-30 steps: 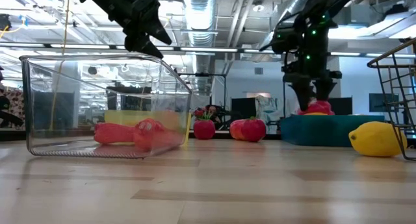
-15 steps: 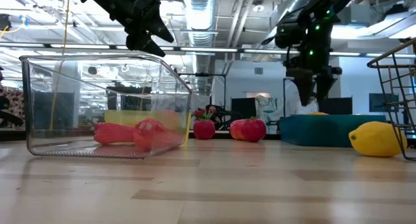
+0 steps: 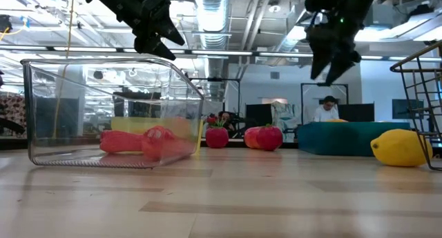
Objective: Sort produce into baskets
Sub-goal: Put the yellow lemon into the yellow bin
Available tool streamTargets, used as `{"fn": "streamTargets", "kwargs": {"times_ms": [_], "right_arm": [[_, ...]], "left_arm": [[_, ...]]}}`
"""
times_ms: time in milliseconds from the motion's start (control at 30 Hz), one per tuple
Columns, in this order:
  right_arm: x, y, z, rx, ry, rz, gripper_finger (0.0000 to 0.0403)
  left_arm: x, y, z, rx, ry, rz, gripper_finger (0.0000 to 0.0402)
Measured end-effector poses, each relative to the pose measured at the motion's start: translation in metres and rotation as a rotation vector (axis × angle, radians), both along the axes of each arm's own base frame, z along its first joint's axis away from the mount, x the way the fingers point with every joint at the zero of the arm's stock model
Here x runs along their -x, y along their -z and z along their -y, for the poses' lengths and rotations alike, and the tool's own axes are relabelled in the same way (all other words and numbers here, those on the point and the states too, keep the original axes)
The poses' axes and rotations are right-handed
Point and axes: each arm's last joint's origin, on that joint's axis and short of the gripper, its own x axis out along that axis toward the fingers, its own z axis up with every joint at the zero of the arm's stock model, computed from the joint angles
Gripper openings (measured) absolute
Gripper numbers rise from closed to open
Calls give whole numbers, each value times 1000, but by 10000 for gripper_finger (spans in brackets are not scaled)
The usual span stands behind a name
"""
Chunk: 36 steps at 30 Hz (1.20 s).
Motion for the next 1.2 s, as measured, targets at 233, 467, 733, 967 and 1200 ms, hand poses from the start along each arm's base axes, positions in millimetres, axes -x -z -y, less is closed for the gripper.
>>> {"fn": "streamTargets", "kwargs": {"times_ms": [233,467,733,967,1200], "right_arm": [[-21,3,-30,-161,-174,86,379],[-45,22,-63,-238,-342,4,377],[-60,41,-88,-368,-511,-65,366],[-71,58,-101,-456,-545,-126,365],[-82,83,-108,-650,-492,-203,364]], "left_arm": [[0,0,0,-6,5,-4,391],[0,0,0,-8,10,-7,391],[0,0,0,-7,8,-6,391],[0,0,0,-6,7,-6,391],[0,0,0,-1,3,-4,391]]}}
